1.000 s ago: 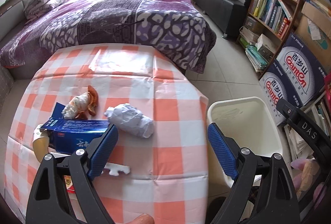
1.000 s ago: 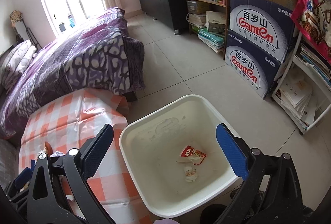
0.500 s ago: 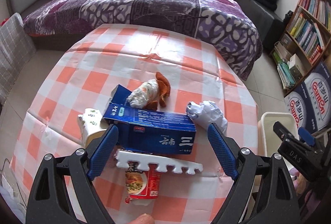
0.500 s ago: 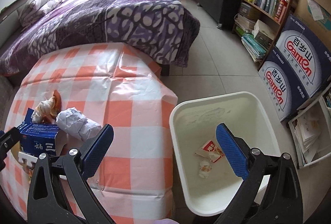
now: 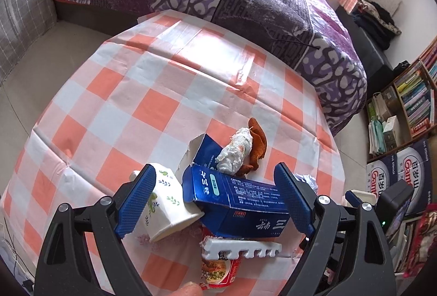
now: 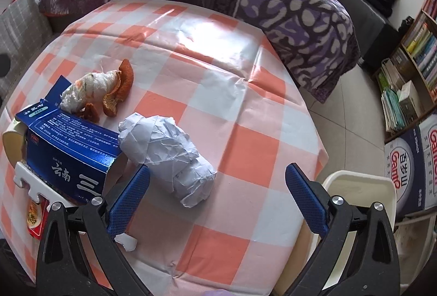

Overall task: Collect trash
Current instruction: 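Grasp the crumpled white paper ball with the right tool while the left moves to the tissue roll, then grasp the tissue roll by the orange peel with the left tool while the right lifts the paper ball, then drop the paper ball into the bin with the right tool while the left carries the tissue roll, then open the left tool over the bin to release the tissue roll, then grasp the white paper cup with the left tool while the right moves to the white comb strip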

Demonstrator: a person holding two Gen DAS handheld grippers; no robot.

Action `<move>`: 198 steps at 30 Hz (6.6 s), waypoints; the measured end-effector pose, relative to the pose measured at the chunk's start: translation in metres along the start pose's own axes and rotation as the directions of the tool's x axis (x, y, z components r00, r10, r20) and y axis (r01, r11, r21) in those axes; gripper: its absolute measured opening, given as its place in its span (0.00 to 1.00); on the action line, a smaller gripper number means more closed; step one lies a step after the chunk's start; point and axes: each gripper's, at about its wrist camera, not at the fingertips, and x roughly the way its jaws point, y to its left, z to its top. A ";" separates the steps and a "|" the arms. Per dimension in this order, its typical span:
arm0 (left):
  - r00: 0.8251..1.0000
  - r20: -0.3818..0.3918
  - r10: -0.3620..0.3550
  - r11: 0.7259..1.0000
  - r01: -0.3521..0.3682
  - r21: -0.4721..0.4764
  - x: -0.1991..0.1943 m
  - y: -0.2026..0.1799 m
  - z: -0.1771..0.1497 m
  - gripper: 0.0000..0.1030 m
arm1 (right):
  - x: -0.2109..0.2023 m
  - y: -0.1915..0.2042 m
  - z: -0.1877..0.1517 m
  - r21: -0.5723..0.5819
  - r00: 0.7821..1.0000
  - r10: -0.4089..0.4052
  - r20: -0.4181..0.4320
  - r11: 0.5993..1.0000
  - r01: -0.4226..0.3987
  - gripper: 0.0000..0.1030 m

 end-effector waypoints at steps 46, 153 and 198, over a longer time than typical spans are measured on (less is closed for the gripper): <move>0.985 0.159 0.066 0.996 -0.076 0.056 0.000 -0.031 0.015 0.30 | -0.076 -0.045 0.005 0.422 0.961 0.132 0.242 0.878 -0.226 0.43; 0.979 0.170 0.117 0.915 -0.173 0.366 0.012 -0.163 -0.106 0.80 | -0.130 -0.162 -0.074 0.632 0.939 -0.289 0.188 0.768 0.110 0.93; 0.977 -0.197 0.078 0.997 -0.072 0.033 0.070 0.115 -0.014 0.38 | -0.030 0.076 -0.031 -0.193 0.958 0.284 0.038 0.943 -0.272 0.92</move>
